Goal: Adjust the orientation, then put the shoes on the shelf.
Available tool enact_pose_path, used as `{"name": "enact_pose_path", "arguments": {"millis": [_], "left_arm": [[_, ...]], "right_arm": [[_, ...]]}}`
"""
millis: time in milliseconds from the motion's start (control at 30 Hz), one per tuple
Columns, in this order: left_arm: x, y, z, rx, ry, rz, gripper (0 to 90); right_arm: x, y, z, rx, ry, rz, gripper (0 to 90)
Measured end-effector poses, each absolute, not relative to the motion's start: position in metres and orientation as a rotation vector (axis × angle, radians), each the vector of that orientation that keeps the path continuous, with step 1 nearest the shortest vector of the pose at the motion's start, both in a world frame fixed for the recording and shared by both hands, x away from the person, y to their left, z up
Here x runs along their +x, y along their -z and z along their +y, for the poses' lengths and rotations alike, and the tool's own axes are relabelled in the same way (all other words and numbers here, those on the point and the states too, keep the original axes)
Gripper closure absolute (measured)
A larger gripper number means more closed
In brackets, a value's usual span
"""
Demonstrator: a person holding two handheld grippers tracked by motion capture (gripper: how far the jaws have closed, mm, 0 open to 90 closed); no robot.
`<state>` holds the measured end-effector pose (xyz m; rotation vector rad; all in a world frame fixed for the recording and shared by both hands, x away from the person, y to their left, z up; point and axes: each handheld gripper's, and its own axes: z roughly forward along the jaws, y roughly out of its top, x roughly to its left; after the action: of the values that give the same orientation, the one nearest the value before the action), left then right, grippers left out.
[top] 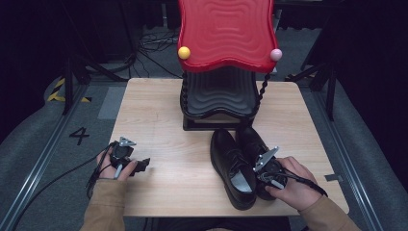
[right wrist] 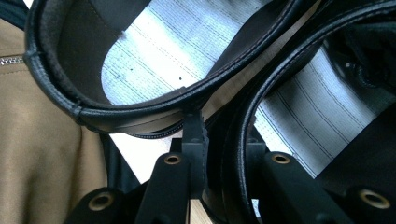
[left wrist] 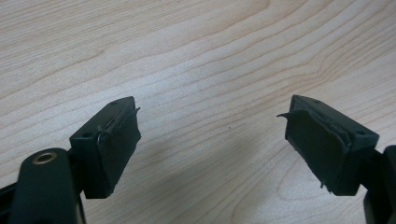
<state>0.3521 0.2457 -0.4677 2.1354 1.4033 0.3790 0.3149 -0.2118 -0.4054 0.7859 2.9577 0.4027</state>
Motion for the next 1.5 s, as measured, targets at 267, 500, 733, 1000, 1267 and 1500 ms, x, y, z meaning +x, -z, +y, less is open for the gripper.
{"name": "enact_pose_path", "arguments": {"millis": [267,500,733,1000,1267,1500], "left_arm": [[0.352,0.468,0.246,2.134,-0.38,1.403,18.1],[0.353,0.466,0.247,2.138,-0.375,1.397,18.1],[0.354,0.467,0.245,2.139,-0.379,1.398,18.1],[0.353,0.466,0.245,2.127,-0.371,1.399,18.2],[0.353,0.466,0.244,2.13,-0.38,1.394,18.2],[0.354,0.466,0.245,2.134,-0.372,1.396,18.2]], "right_arm": [[0.312,0.41,-0.213,0.767,-0.379,2.996,76.4],[0.311,0.407,-0.215,0.784,-0.403,2.999,71.2],[0.306,0.393,-0.223,0.856,-0.51,2.964,60.2],[0.309,0.375,-0.228,0.967,-0.601,2.911,55.0],[0.317,0.363,-0.229,1.298,-0.743,2.813,50.8],[0.331,0.373,-0.22,1.47,-0.706,2.757,48.3]]}}
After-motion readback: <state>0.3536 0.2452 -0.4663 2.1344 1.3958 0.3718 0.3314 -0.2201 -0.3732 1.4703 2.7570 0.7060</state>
